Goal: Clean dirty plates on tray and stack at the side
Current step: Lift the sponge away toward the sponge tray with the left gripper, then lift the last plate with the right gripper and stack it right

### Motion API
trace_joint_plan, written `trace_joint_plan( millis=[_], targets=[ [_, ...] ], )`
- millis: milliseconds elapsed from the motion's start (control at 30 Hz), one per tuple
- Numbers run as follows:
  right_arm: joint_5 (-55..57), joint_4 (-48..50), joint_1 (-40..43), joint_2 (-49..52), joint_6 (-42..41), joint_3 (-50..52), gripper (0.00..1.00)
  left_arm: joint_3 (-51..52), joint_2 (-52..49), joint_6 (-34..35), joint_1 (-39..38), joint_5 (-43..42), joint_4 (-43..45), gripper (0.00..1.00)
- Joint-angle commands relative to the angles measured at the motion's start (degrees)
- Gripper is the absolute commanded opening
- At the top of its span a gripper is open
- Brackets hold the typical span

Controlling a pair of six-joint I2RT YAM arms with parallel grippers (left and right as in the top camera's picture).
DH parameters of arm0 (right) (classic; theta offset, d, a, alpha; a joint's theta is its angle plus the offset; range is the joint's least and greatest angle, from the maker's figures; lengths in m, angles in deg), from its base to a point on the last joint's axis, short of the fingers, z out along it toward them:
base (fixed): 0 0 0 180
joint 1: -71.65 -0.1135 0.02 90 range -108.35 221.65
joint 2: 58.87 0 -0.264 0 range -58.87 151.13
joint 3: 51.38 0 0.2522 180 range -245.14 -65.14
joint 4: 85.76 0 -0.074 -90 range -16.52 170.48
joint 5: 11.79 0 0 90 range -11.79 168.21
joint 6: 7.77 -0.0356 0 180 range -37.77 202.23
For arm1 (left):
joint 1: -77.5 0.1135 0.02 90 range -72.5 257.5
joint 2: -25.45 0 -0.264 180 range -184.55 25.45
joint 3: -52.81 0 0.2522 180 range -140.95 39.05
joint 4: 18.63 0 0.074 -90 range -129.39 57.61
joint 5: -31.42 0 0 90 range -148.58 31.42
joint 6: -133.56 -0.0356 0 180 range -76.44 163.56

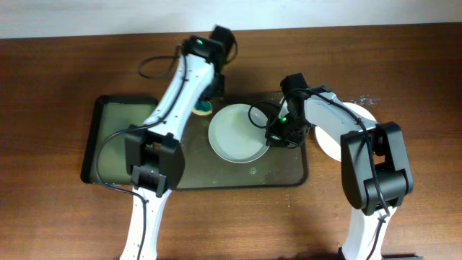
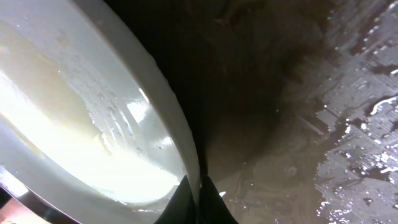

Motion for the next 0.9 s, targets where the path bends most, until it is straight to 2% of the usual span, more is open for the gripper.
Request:
trace_joint_plan(
  millis=[0, 100, 167, 333, 500, 700, 867],
  targets=[
    [5.0, -1.0, 0.7, 0.4, 4.8, 0.6, 0.04, -4.5, 0.2, -3.6, 3.1, -4.3, -3.5, 0.00],
    [5.6, -1.9, 0.7, -2.9, 6.6, 0.3, 0.04, -3.9, 0.2, -6.3, 5.5, -13.5, -4.2, 0.00],
    [7.3, -2.3, 0.6, -5.7, 6.6, 0.2, 0.04, -3.6, 0.1, -6.3, 6.6, -16.2, -4.6, 0.00],
    [21.5, -5.6, -2.6, -17.7, 6.4, 0.2, 0.04, -3.5, 0.0, -6.3, 6.9, -16.4, -4.7, 0.00],
    [37.7, -9.3, -8.6, -24.5, 3.7, 0.2, 0.04, -3.5, 0.0, -6.3, 6.9, -16.4, -4.7, 0.00],
    [58.8, -12.8, -17.4, -28.8, -1.9, 0.2, 0.04, -3.5, 0.0, -6.3, 6.9, -16.4, -4.7, 0.00],
    [72.2, -14.9, -23.7, -29.5, -1.9, 0.2, 0.04, -3.5, 0.0, -6.3, 6.9, -16.4, -4.7, 0.00]
  ],
)
